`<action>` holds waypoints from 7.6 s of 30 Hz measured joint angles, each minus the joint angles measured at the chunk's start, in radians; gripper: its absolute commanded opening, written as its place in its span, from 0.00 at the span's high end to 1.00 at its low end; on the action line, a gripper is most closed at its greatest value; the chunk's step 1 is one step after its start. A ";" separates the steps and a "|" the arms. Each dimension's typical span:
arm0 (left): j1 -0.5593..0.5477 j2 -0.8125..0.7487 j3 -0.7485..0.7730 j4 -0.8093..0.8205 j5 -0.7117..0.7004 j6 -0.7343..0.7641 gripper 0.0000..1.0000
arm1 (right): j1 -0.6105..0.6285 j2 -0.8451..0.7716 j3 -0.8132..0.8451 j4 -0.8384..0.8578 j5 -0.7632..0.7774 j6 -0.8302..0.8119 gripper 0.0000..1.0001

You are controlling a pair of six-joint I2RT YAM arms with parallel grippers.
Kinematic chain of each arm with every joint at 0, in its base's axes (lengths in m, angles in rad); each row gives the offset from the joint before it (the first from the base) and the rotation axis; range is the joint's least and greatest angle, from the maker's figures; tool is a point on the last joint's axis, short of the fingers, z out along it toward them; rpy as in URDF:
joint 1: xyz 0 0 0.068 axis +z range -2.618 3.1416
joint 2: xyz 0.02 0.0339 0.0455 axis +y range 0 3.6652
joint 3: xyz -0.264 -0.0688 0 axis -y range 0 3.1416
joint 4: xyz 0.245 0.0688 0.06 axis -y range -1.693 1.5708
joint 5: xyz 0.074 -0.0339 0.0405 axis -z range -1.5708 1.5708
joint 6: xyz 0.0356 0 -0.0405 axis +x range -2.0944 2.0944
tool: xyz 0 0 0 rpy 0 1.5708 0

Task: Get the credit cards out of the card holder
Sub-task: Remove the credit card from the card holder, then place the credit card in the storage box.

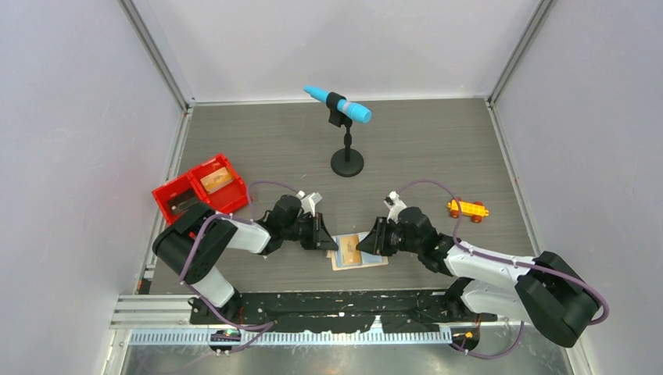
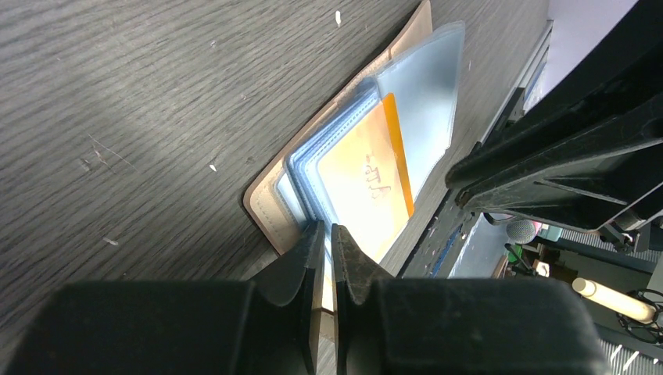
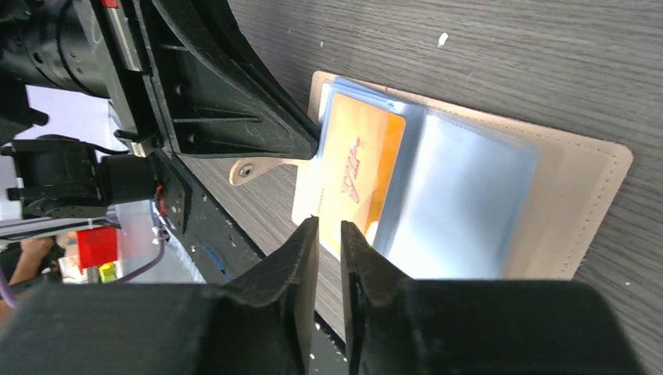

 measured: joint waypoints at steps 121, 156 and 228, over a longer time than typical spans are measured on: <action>-0.085 -0.279 -0.063 0.286 0.178 -0.280 1.00 | -0.119 -0.344 0.320 -0.456 -0.220 -0.317 0.40; -0.079 -0.335 -0.053 0.121 0.290 -0.174 0.54 | -0.124 -0.098 0.403 -0.510 -0.459 -0.464 0.95; -0.018 -0.703 -0.136 0.154 -0.130 -0.326 1.00 | -0.122 -0.343 -0.130 0.468 -0.006 0.332 0.58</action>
